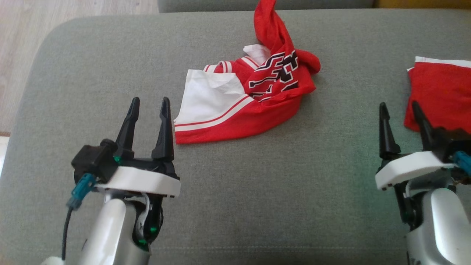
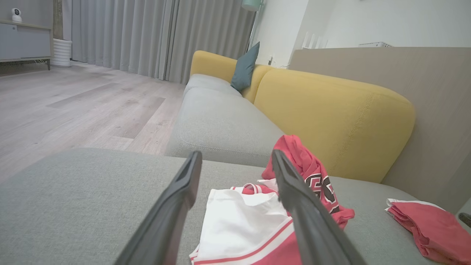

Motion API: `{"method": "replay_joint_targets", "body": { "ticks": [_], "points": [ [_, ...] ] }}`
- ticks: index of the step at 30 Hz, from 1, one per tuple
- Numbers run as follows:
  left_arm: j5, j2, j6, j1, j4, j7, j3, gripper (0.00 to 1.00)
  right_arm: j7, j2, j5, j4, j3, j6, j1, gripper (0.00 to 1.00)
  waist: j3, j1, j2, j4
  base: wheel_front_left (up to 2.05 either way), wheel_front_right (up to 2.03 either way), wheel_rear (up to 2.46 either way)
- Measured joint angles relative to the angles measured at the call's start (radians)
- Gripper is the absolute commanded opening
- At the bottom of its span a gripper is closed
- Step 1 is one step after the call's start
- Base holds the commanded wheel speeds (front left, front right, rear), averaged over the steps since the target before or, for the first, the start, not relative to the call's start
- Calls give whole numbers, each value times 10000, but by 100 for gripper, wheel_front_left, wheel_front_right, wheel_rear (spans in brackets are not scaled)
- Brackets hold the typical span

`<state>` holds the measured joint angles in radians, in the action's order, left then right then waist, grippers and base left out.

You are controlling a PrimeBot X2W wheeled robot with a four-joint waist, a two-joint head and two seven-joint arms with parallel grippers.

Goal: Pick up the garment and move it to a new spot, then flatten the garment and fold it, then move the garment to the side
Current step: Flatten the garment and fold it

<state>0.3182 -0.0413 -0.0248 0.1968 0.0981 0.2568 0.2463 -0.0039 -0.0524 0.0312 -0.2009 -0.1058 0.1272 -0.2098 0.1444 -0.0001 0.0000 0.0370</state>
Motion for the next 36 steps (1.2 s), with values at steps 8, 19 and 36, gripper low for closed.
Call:
{"method": "replay_joint_targets", "body": {
  "ticks": [8,19,36],
  "points": [
    [0,0,77,61,-4,0,163,100,407,8,-1053,-466,765,0,-308,100,408,0,0,387,0,0,0],
    [132,4,73,428,-2,0,384,100,671,-842,-2364,-2924,874,0,-2475,100,1245,2,0,1546,0,0,0],
    [366,8,-23,577,-13,0,548,100,69,-1237,-3613,-5202,650,2,-4116,0,1761,2,0,2381,0,0,0]
  ]
}}
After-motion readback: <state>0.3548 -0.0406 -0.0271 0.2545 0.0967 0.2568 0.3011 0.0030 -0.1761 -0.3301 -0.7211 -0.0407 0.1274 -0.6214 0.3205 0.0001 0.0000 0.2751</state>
